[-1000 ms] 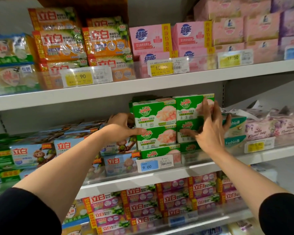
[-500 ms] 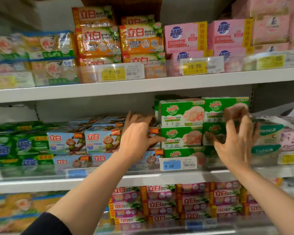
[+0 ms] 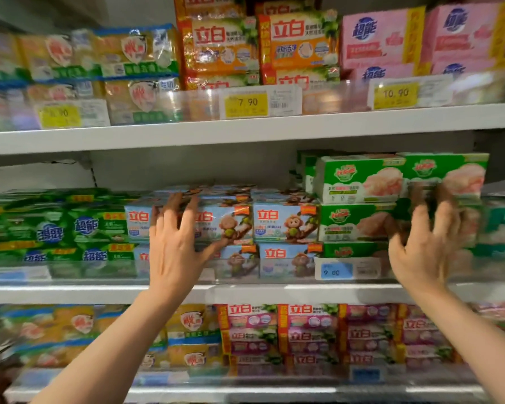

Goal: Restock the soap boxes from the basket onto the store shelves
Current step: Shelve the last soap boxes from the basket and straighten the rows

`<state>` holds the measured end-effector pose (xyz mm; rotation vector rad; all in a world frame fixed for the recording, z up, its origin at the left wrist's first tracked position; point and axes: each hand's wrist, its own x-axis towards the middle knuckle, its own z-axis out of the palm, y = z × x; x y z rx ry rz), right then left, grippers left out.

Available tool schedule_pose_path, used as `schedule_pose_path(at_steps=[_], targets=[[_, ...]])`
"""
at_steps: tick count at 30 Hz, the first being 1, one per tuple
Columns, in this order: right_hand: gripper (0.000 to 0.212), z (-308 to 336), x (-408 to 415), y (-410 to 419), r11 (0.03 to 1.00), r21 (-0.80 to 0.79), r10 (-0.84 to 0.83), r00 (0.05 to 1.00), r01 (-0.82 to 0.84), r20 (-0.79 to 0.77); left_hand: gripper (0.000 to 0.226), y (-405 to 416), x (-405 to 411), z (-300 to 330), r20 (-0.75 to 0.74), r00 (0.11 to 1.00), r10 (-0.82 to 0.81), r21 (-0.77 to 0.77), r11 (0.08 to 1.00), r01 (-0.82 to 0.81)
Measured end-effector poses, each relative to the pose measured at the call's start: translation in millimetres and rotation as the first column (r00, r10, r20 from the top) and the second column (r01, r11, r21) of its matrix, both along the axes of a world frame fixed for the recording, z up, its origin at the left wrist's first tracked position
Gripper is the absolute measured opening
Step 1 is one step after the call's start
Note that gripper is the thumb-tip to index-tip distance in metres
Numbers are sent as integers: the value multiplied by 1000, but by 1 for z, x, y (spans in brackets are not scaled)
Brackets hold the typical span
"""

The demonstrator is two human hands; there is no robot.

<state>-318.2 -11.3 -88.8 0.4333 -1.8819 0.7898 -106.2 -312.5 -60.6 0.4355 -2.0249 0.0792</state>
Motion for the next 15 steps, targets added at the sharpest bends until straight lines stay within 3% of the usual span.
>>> schedule_pose_path(at_steps=[3, 6, 8, 10, 15], targets=[[55, 4, 20, -20, 995, 34, 103, 947, -97, -303, 83, -7, 2, -3, 22, 1000, -4, -97, 995, 6], [56, 18, 45, -58, 917, 383, 303, 821, -113, -484, 90, -14, 4, -3, 77, 997, 13, -156, 988, -1], [64, 32, 57, -85, 826, 563, 347, 805, -20, -481, 89, -17, 3, -1, 96, 995, 8, -179, 984, 9], [73, 40, 62, -108, 769, 639, 306, 858, 33, -412, 87, -18, 1, 2, 106, 994, -1, -191, 981, 22], [70, 39, 65, -130, 817, 575, 255, 922, -44, -293, 81, -19, 0, 4, 94, 995, -23, -207, 977, 42]])
